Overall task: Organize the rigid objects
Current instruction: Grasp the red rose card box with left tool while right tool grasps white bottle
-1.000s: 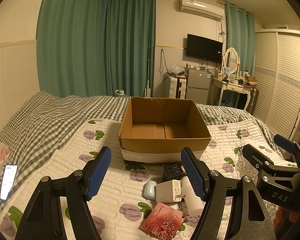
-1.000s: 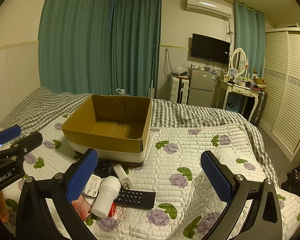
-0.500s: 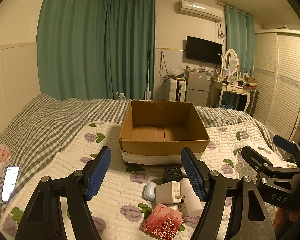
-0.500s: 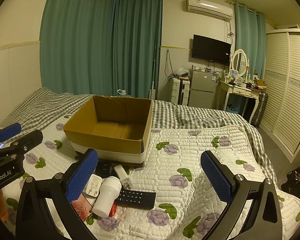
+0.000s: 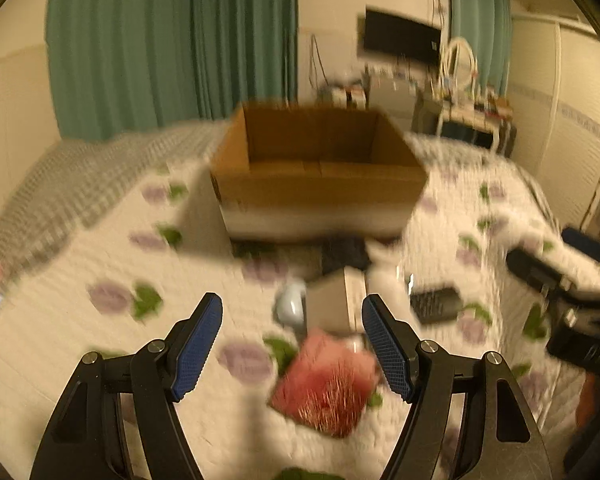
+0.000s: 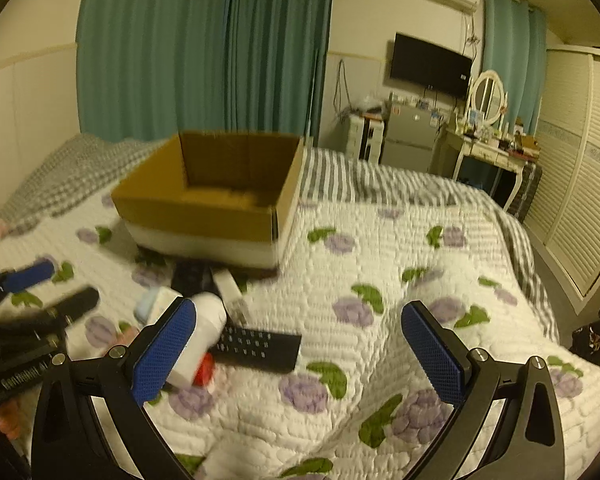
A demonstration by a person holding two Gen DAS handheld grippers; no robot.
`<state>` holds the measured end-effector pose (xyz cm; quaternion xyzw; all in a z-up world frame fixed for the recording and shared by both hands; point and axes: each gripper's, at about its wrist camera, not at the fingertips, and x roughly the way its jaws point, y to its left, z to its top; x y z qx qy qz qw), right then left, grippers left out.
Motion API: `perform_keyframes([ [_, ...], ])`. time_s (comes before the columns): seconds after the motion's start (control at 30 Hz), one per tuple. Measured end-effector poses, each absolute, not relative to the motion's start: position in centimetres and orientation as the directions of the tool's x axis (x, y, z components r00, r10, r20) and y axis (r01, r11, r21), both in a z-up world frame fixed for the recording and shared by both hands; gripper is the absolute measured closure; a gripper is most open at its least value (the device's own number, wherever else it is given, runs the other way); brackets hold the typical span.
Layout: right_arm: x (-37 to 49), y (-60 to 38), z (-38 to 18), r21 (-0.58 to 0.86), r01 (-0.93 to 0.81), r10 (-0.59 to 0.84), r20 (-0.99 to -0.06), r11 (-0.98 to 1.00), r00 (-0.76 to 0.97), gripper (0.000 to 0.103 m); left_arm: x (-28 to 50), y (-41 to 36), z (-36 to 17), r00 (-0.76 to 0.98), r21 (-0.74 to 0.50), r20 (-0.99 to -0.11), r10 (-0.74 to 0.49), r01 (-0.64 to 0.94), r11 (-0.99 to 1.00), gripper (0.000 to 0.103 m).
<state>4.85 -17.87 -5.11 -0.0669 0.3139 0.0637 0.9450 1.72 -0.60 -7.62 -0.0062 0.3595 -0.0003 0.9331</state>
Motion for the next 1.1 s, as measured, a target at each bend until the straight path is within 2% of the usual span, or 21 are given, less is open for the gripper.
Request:
perform_keyframes([
  [0.17, 5.6, -17.9, -6.5, -0.078, -0.169, 0.08, -0.643, 0.982, 0.762, 0.0, 1.9, -1.5, -11.0, 0.639, -0.053, -0.765, -0.078, 0.058, 0.997, 0.028],
  [0.4, 5.7, -17.6, -7.2, -0.088, -0.174, 0.073, -0.662, 0.981, 0.746, 0.0, 2.7, -2.4, -13.6, 0.562, -0.053, -0.819, -0.111, 0.119, 0.991, 0.028],
  [0.83, 6.0, -16.2, -8.1, -0.151, -0.192, 0.039, -0.68, 0.97, 0.732, 0.0, 5.0, -1.8, -15.3, 0.507, -0.076, -0.854, -0.118, 0.102, 0.992, 0.027],
  [0.9, 6.0, -15.9, -8.3, -0.162, -0.196, 0.033, -0.683, 0.967, 0.73, 0.0, 5.1, -1.6, -15.4, 0.497, -0.087, -0.859, -0.123, 0.096, 0.992, 0.031],
  [1.1, 5.9, -15.1, -8.4, -0.177, -0.219, 0.041, -0.684, 0.96, 0.729, 0.0, 4.5, -0.3, -14.6, 0.504, -0.144, -0.85, -0.152, 0.055, 0.988, 0.033],
])
